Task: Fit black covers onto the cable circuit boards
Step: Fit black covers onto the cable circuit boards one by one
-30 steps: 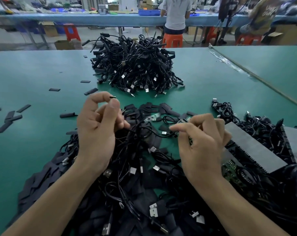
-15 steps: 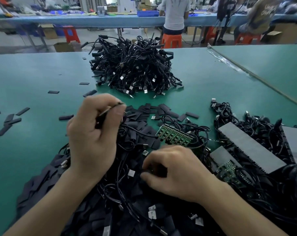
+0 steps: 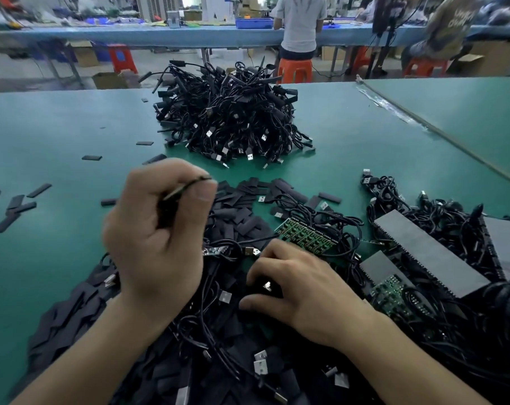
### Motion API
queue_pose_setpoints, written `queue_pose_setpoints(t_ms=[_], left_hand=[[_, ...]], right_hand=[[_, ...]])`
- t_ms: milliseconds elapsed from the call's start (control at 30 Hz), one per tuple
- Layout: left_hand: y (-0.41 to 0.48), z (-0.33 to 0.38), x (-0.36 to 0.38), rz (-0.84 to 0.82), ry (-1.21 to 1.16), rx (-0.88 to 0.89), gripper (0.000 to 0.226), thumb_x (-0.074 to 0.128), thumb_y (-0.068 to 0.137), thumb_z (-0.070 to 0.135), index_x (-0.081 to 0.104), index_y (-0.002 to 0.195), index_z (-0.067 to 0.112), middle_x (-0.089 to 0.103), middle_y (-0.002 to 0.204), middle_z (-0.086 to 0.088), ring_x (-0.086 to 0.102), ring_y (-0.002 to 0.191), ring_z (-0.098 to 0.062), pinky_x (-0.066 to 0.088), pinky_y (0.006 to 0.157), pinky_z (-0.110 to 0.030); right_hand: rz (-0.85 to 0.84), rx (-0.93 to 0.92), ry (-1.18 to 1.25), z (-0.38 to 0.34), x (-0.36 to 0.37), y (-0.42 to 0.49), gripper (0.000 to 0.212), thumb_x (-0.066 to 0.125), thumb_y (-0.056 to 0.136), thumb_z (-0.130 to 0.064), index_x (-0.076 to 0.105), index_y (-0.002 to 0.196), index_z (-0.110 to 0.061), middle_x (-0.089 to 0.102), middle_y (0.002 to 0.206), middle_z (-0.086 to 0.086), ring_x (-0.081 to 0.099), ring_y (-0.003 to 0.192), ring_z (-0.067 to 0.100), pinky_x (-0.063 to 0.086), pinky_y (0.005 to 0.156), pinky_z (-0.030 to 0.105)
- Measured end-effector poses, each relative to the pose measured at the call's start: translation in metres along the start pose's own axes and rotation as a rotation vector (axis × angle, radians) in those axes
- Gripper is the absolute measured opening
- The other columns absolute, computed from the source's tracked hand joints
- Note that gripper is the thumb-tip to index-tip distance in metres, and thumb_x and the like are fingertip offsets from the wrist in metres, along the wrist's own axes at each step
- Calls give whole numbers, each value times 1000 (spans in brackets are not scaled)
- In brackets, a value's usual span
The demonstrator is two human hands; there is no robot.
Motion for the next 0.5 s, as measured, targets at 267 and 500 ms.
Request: queue_pose_setpoints(t_ms=[267, 500], left_hand=[[-2, -7, 7, -51, 46, -87, 8, 62, 100, 24, 59, 103, 31, 63, 87, 31, 56, 66, -1, 41, 62, -10], [4, 15, -2, -21, 196, 124, 11, 69, 94, 8, 66, 103, 13, 54, 75, 10, 45, 63, -2, 35, 66, -11]], right_hand=[[63, -8, 208, -1, -5, 2, 23, 63, 94, -45, 53, 84, -28, 53, 81, -14, 49, 77, 6, 45, 69, 31], [135, -3, 210, 4, -9, -1, 32, 55, 100, -22, 56, 128, -38, 56, 114, -18, 54, 105, 1, 47, 91, 23]])
Point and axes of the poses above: each hand's wrist, its own y-axis towards the middle knuckle, its own x-axis out of the palm, z = x × y, the point moved 10 cm from there along y, towards the middle knuckle
